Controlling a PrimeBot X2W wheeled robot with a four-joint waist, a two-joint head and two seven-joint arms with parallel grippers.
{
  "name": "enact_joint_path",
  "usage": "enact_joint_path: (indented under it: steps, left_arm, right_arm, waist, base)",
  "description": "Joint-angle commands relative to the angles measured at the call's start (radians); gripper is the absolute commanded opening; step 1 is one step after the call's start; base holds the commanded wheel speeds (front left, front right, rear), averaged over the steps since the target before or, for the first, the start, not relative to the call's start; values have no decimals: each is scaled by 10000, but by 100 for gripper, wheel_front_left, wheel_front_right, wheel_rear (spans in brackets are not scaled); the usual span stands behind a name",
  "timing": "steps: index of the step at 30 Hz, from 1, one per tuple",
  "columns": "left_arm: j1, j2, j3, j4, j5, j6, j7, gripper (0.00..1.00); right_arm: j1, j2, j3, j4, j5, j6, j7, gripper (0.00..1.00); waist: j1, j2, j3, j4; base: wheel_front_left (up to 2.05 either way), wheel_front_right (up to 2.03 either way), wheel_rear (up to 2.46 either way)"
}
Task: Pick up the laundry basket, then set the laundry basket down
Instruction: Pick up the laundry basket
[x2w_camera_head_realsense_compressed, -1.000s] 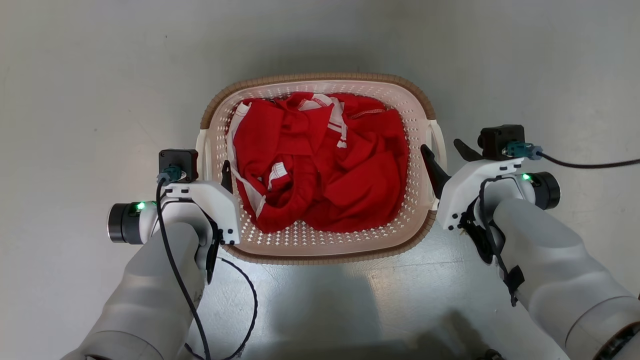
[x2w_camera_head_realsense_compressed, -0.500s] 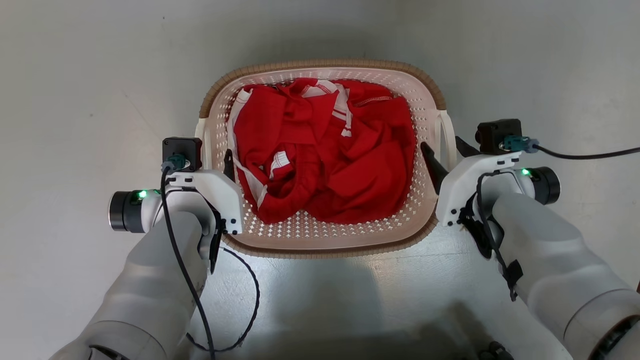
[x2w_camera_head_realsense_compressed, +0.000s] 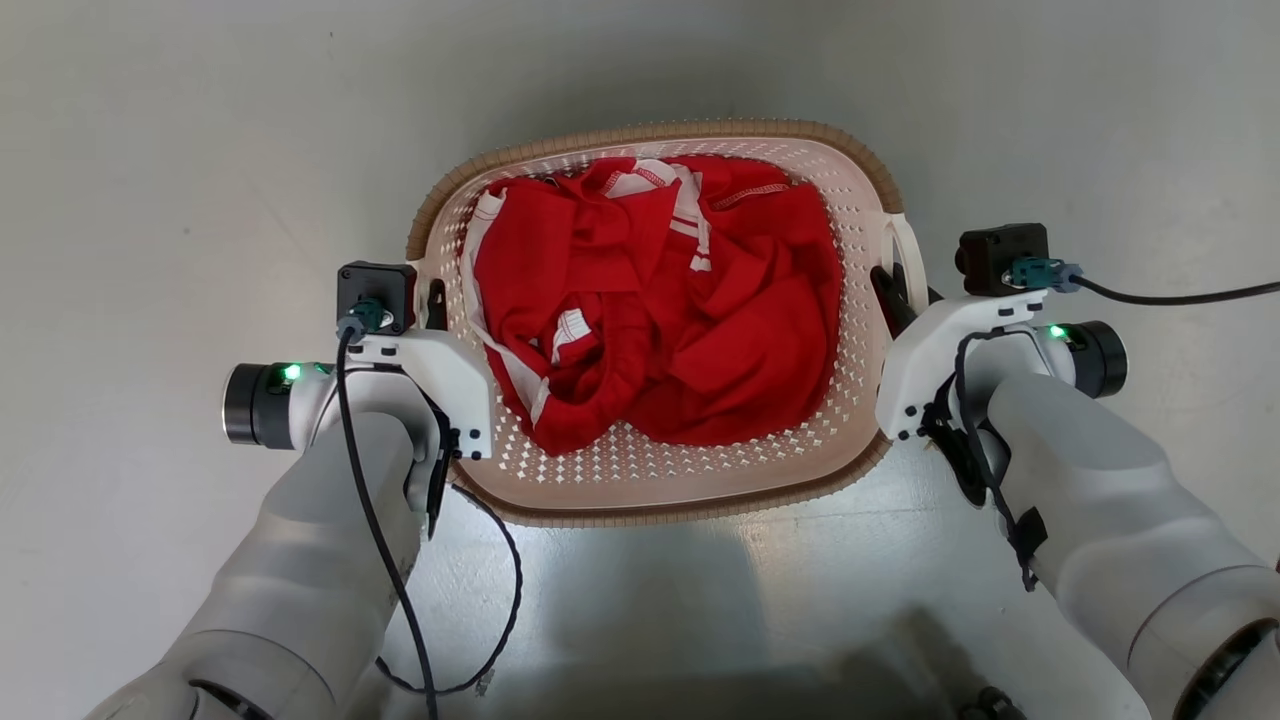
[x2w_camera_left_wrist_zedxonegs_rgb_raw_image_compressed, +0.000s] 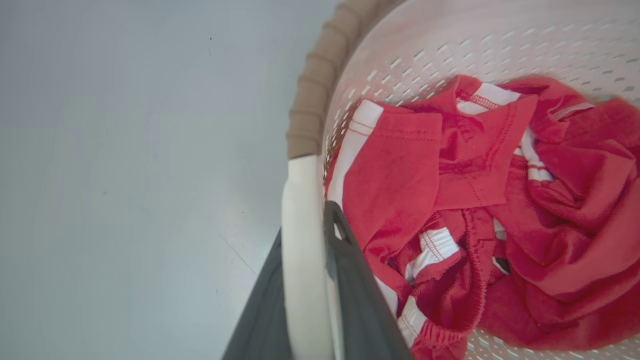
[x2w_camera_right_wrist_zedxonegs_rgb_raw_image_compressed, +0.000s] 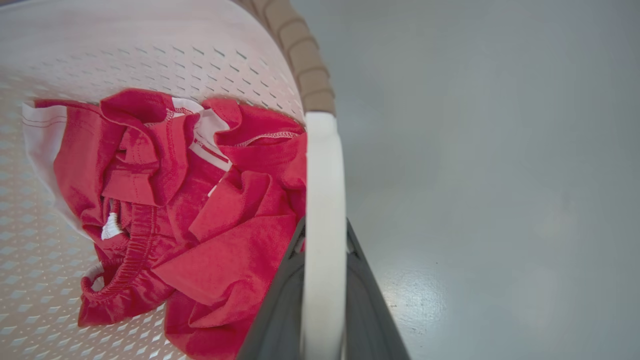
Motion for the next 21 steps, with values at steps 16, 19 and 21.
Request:
enact_joint_path:
  steps: [16, 19, 21]
  left_arm:
    - [670, 244, -1192, 265, -356, -87, 837, 0]
    - [853, 244, -1359, 391, -424, -125, 1058, 0]
    - [978, 244, -1430, 451, -488, -156, 1133, 0]
  right_arm:
    - [1279, 107, 547, 120, 703, 31, 515, 0]
    - [1465, 107, 690, 89, 826, 31, 785, 0]
    - [1593, 107, 771, 77, 903, 31, 873, 0]
  waist:
    - [0, 0, -1848, -153]
    - [0, 0, -2326, -237]
    - [0, 0, -2640, -283]
  base:
    - [0, 0, 0]
    - [0, 0, 0]
    - [0, 0, 0]
